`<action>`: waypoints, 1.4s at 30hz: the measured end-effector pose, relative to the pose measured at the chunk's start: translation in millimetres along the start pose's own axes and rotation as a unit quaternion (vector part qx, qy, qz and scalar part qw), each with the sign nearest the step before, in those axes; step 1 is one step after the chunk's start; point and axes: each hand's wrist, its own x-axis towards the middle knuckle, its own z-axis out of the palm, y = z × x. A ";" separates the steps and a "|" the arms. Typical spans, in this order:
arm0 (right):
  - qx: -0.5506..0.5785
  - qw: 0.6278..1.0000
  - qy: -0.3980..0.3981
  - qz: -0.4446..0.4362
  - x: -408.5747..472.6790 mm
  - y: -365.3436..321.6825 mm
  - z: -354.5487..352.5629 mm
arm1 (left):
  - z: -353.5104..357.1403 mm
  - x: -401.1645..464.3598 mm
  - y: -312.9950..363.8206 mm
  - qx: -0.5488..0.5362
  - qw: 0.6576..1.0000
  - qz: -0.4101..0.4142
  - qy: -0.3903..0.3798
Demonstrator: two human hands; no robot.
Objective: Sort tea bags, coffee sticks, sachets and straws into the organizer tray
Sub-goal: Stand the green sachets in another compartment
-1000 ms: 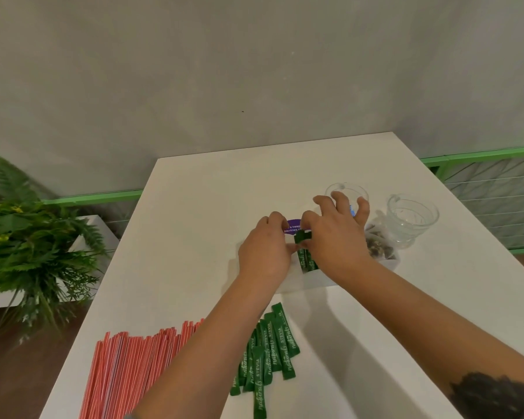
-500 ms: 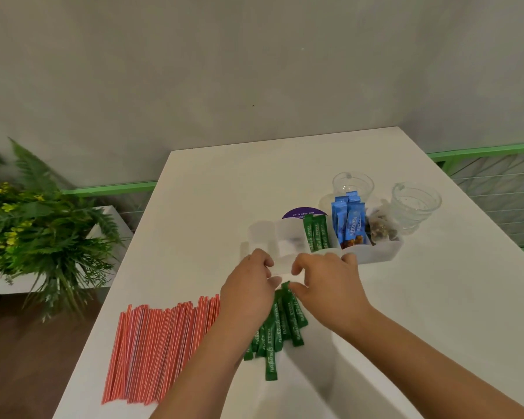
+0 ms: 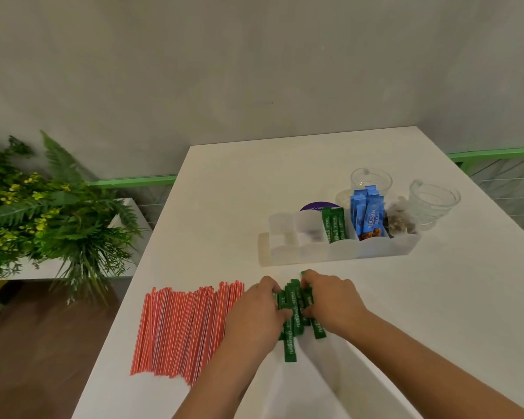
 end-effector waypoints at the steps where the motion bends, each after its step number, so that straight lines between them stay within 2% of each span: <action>1: 0.003 1.000 0.002 0.001 -0.6 -0.4 -0.4 | 1.3 -2.5 0.3 0.010 1.000 0.000 -0.007; 8: 0.049 0.999 0.009 -0.005 -7.2 -3.2 -1.5 | 9.4 -11.9 8.8 0.081 0.997 -0.004 -0.004; 16: 0.099 0.995 0.028 0.003 -12.8 -4.2 -3.0 | 11.1 -10.4 12.4 0.084 0.996 -0.008 0.009; 26: 0.143 0.989 0.017 0.021 -14.7 7.6 -26.3 | -3.3 1.2 23.2 -0.056 0.998 -0.007 0.001; 38: 0.162 0.984 0.070 0.028 -8.8 38.6 -82.9 | -39.8 50.4 73.3 -0.200 0.975 0.072 0.066; 42: 0.176 0.979 0.091 0.037 -5.7 52.2 -97.0 | -41.5 80.1 93.0 -0.216 0.968 0.089 0.091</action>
